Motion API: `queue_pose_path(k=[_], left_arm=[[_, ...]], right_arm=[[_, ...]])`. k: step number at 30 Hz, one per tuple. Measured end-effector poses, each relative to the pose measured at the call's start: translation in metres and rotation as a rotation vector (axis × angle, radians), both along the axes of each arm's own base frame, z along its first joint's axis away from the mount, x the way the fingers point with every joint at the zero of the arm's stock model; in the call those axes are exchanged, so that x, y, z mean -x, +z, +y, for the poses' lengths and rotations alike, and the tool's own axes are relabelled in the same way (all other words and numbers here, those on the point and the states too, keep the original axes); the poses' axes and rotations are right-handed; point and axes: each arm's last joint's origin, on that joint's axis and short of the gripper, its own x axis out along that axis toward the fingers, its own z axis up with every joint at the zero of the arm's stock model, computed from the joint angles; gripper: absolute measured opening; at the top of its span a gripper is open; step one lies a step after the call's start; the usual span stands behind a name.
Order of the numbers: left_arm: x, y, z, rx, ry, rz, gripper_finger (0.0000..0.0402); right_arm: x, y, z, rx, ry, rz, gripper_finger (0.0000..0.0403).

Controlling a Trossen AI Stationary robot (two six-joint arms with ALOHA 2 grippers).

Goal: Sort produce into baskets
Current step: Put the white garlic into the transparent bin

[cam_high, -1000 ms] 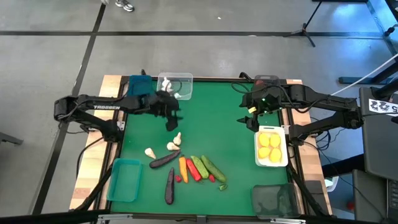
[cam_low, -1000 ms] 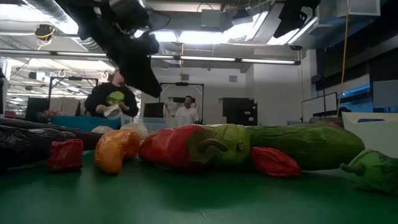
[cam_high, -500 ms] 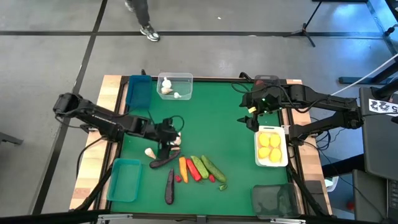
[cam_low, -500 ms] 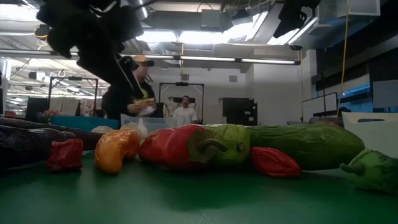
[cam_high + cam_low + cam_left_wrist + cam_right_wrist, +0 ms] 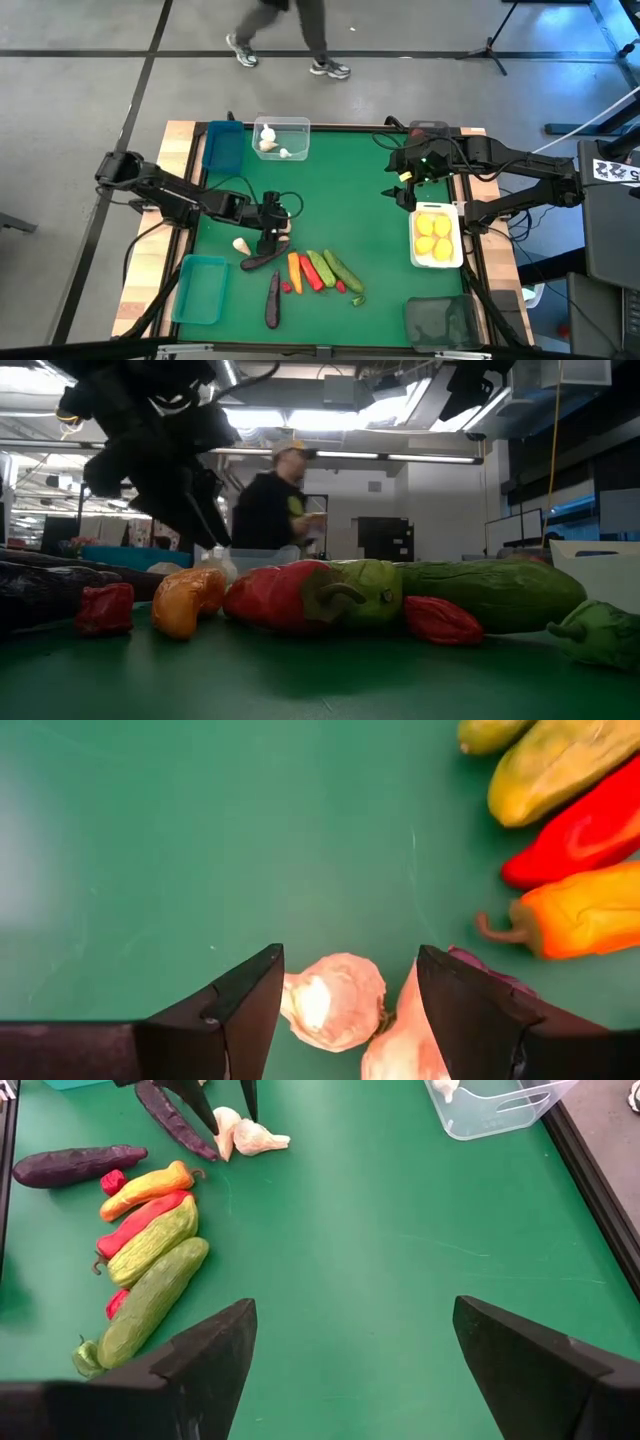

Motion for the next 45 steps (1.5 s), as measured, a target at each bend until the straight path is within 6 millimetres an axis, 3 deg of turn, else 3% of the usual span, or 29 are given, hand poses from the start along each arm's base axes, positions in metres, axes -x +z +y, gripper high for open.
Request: queue_pose_path(k=[10, 24, 36, 45], left_arm=[[-0.004, -0.017, -0.001, -0.01, 0.001, 0.071, 0.0225], [-0.004, -0.018, 0.001, -0.017, 0.019, 0.079, 0.0223], [-0.005, -0.018, 0.009, 0.011, 0.044, 0.078, 0.012], [-0.005, -0.018, 0.009, 0.021, 0.065, 0.069, 0.0085]], right_arm=[[0.0, 0.0, 0.0, -0.001, 0.0, 0.001, 0.0335], [0.0, 0.0, 0.0, -0.001, 0.0, 0.001, 0.0335], [0.0, 0.0, 0.0, -0.001, 0.0, 0.001, 0.0335], [0.0, 0.0, 0.0, -0.001, 0.0, 0.001, 0.0335]])
